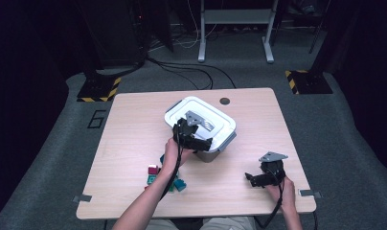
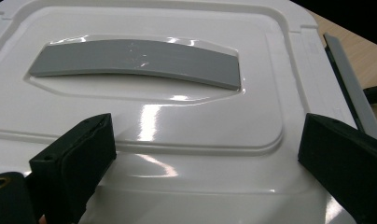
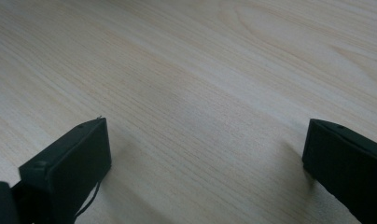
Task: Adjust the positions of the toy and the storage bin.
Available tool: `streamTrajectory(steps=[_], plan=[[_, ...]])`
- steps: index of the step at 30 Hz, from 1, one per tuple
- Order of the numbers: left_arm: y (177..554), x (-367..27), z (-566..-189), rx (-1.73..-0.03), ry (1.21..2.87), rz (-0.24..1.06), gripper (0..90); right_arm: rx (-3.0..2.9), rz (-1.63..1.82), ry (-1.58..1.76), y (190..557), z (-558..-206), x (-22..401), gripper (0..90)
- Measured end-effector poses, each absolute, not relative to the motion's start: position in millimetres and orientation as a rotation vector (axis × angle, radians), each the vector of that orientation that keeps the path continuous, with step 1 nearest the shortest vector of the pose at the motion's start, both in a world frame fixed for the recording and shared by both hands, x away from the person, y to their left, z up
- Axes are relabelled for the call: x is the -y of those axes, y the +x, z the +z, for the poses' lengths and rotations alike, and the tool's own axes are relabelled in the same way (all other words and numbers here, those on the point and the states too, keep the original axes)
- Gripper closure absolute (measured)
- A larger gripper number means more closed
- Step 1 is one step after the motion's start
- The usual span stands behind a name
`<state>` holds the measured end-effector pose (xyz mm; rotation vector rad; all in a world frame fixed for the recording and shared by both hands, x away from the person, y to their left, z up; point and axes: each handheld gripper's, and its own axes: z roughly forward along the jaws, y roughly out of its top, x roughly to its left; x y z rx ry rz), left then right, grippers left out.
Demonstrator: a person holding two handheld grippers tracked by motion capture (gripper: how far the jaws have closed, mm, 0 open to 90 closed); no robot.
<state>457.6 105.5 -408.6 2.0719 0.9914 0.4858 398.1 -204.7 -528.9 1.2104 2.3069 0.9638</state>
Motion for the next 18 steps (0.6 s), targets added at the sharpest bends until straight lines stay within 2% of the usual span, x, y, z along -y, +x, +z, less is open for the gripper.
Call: streamTrajectory(steps=[9,14,18], plan=[[452.6,-108.4,-402.0,-0.972,2.087,0.534,2.7,-2.309,0.964,1.208,398.3,-528.9,204.9,0.4],[447.7,-127.4,-392.7,-0.978,2.057,0.566,1.1,-2.311,0.969,1.208,398.4,-528.9,204.9,0.4],[443.8,-159.6,-387.0,-1.019,2.013,0.615,1.1,-2.310,0.972,1.219,398.1,-528.8,204.6,0.4]])
